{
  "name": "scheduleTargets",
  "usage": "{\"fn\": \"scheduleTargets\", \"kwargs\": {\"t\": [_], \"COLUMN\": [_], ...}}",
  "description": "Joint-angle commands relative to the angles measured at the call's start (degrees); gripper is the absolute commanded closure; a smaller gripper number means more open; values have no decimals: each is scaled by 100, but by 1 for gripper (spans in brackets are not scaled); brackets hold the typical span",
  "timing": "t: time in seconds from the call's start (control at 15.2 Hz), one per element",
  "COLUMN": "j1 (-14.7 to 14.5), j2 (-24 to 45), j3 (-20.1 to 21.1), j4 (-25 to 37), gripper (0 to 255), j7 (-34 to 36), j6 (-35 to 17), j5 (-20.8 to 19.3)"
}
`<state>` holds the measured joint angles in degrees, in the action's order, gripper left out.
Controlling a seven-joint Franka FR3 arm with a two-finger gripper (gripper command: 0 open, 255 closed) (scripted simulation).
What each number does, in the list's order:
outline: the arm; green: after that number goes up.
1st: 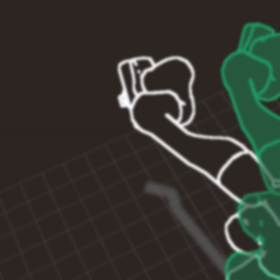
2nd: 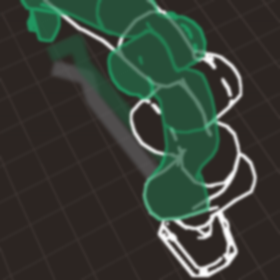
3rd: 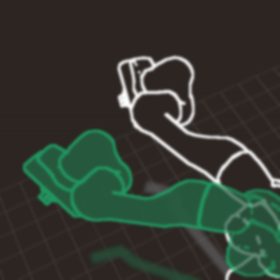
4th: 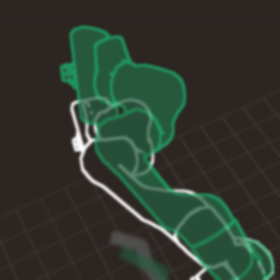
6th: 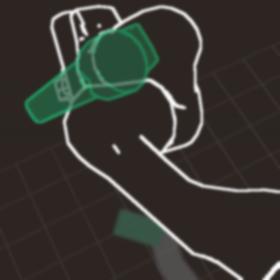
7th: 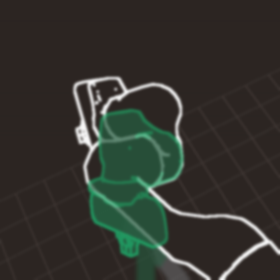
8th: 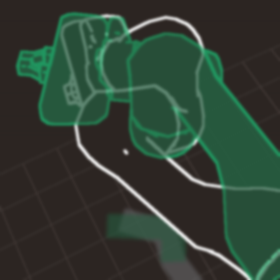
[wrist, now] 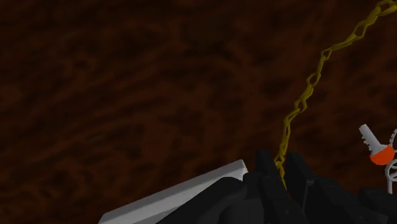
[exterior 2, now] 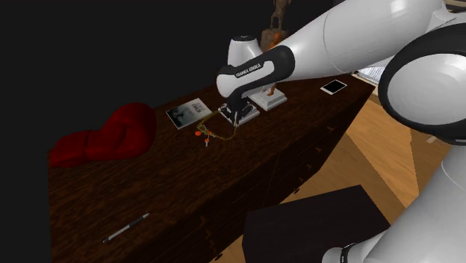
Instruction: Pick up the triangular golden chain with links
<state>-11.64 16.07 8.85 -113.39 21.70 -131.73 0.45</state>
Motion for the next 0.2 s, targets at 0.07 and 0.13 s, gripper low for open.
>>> {"fn": "scheduleTargets", "kwargs": {"t": [0.07,0.13], "j1": [7,7], "j2": [-105,-104], "j3": [6,6], "j4": [45,45], "gripper": [255,255], "j7": [-7,-7], "j6": [150,150], "j5": [17,17]}}
